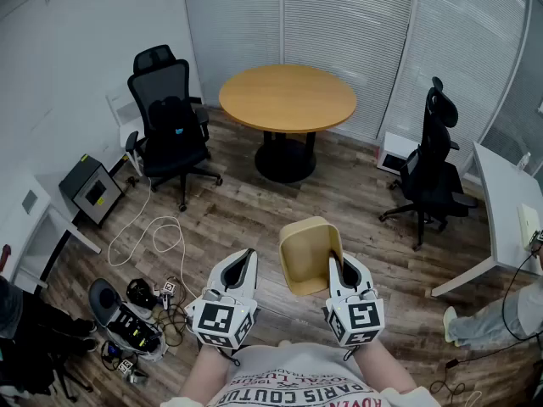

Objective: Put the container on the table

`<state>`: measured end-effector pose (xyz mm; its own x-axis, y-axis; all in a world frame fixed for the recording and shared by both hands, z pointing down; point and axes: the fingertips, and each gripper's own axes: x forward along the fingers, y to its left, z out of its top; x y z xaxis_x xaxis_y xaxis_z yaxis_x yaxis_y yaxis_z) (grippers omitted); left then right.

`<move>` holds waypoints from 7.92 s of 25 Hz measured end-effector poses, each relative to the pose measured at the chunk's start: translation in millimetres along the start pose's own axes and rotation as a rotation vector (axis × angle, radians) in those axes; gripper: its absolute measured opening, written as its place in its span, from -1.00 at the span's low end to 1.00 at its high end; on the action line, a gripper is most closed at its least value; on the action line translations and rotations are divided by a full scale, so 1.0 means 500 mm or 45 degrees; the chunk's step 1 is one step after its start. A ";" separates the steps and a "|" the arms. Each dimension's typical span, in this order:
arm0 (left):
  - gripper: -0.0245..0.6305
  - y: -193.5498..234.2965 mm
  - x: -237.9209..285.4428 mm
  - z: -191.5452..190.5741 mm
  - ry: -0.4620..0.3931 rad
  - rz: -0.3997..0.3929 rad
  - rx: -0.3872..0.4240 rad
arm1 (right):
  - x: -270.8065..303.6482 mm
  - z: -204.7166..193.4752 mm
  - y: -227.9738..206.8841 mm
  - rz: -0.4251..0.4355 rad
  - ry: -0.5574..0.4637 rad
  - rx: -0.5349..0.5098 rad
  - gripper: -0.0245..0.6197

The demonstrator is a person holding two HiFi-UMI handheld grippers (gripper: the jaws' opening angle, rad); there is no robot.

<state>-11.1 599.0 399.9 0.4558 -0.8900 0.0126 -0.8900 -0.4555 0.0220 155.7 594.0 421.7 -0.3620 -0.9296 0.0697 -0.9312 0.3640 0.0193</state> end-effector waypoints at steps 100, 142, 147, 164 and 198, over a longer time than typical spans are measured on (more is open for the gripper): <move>-0.91 0.778 1.708 -0.031 0.172 -0.087 -0.001 | 1.708 -0.013 -0.791 -0.111 0.273 0.162 -0.89; -0.91 1.193 2.024 -0.205 0.360 -0.304 -0.183 | 2.267 -0.506 -0.761 -0.366 1.153 0.456 -0.89; -0.91 1.198 2.026 -0.208 0.366 -0.294 -0.194 | 2.269 -0.528 -0.760 -0.349 1.192 0.436 -0.89; -0.91 1.175 2.009 -0.192 0.360 -0.324 -0.146 | 2.257 -0.467 -0.779 -0.381 1.071 0.594 -0.60; -0.91 1.112 1.937 0.001 0.077 -0.268 -0.020 | 2.076 0.108 -0.693 -0.136 0.034 0.030 -0.90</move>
<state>-64.6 -516.1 423.8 0.6318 -0.7724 0.0658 -0.7751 -0.6301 0.0459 100.2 -499.9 433.5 -0.2597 -0.9610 0.0947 -0.9652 0.2613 0.0050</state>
